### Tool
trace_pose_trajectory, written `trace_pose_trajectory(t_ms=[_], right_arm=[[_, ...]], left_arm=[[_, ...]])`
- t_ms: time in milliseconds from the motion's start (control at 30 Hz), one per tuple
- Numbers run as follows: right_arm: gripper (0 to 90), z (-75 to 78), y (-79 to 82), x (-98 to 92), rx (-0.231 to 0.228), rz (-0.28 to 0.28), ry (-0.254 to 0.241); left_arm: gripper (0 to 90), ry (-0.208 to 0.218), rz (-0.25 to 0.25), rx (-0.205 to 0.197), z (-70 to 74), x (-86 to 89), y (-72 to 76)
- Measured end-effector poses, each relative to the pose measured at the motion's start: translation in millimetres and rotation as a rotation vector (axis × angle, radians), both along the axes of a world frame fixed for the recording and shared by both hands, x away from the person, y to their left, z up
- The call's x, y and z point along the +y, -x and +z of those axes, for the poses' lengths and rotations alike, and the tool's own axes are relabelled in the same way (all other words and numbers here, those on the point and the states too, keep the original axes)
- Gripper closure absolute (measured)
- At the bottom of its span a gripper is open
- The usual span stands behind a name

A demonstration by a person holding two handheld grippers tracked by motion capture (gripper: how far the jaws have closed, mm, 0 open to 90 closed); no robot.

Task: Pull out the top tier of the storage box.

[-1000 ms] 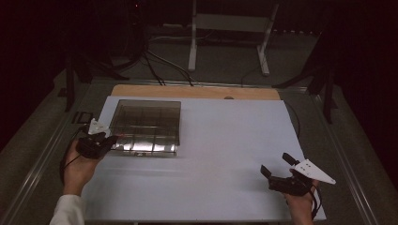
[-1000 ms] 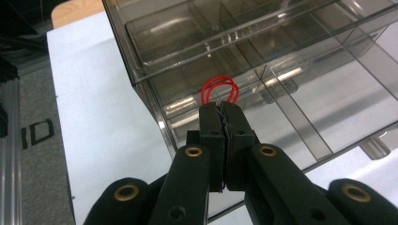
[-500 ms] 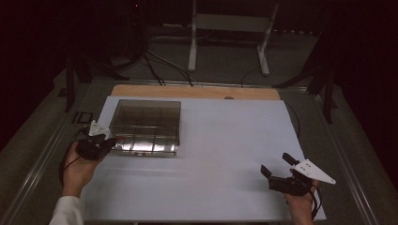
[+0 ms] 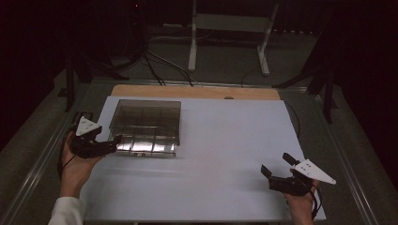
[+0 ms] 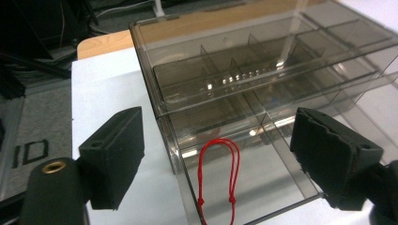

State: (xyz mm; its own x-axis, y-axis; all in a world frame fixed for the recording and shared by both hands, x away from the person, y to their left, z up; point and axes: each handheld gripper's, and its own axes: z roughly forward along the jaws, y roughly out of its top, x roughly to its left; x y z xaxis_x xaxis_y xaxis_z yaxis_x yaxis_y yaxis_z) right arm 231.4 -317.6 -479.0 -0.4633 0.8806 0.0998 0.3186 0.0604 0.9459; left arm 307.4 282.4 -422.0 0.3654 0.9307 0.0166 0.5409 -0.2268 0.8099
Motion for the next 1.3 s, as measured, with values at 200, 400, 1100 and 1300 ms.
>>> trace_pose_trajectory(t_ms=[200,400,1100,1300], right_arm=[[0.0,0.0,0.0,0.2,0.000,0.002,0.002],[0.0,0.0,0.1,0.3,0.000,0.002,0.001],[0.0,0.0,0.1,0.2,0.000,0.001,-0.001],[0.0,-0.2,-0.1,0.4,-0.001,0.003,0.001]], left_arm=[[1.7,0.032,0.002,0.000,0.6,2.8,2.1],[1.6,0.056,0.005,-0.003,0.8,3.2,2.7],[0.9,0.037,-0.030,-0.038,-1.6,-5.4,12.8],[0.9,0.043,-0.036,-0.050,-0.6,-8.1,16.3]])
